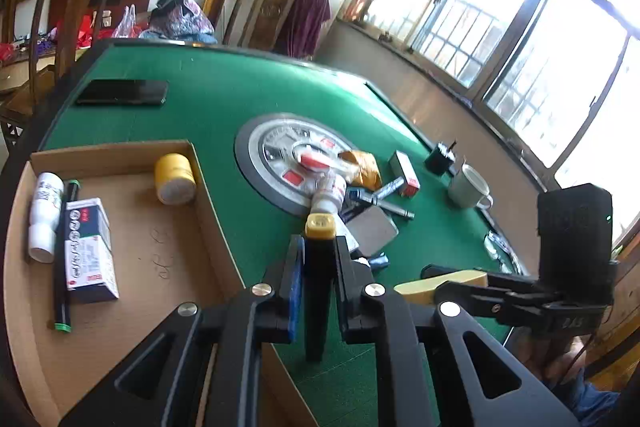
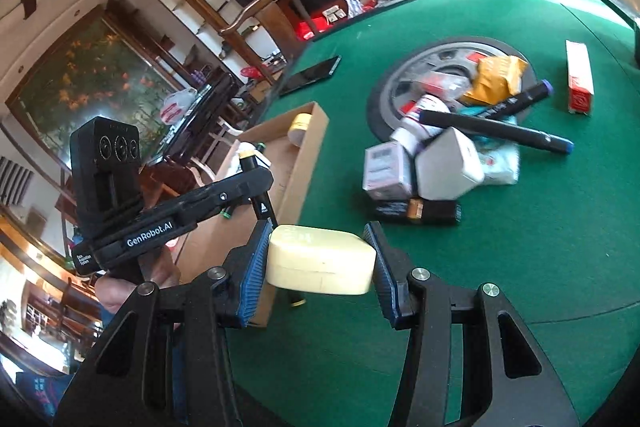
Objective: Organize objects
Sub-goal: 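Carry the marker and cream case into the cardboard tray and release both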
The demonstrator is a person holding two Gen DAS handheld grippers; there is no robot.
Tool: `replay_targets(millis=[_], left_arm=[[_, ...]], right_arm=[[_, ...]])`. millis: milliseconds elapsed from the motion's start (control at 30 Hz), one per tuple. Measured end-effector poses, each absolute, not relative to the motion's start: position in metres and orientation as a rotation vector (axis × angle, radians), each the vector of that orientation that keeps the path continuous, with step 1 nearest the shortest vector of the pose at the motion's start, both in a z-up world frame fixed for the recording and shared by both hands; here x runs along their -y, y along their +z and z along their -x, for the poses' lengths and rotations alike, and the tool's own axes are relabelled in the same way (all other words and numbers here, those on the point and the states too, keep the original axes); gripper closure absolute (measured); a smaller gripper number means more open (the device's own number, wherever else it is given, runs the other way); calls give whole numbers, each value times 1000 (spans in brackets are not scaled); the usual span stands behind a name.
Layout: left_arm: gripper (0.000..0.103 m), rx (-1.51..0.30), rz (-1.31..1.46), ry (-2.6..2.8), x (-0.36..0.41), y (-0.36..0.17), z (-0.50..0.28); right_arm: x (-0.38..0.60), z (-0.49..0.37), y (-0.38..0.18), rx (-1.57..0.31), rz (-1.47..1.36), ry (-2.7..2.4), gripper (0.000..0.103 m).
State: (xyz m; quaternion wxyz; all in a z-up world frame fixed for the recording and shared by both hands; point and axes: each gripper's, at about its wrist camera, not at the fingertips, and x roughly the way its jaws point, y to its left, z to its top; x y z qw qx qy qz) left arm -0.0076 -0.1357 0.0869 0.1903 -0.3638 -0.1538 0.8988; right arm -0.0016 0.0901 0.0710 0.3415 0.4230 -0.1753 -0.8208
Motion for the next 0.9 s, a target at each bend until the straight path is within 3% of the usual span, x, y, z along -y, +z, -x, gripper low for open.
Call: replay_targets(millis=[433,900], left_arm=[[90,511,875,2674,211,128,-49],[89,588,1135,2796,287,86,-65]], right_arm=[[-26,-16,98,334,-1027,-2042,55],[73,-41,63,207,-1148,-1774,55]])
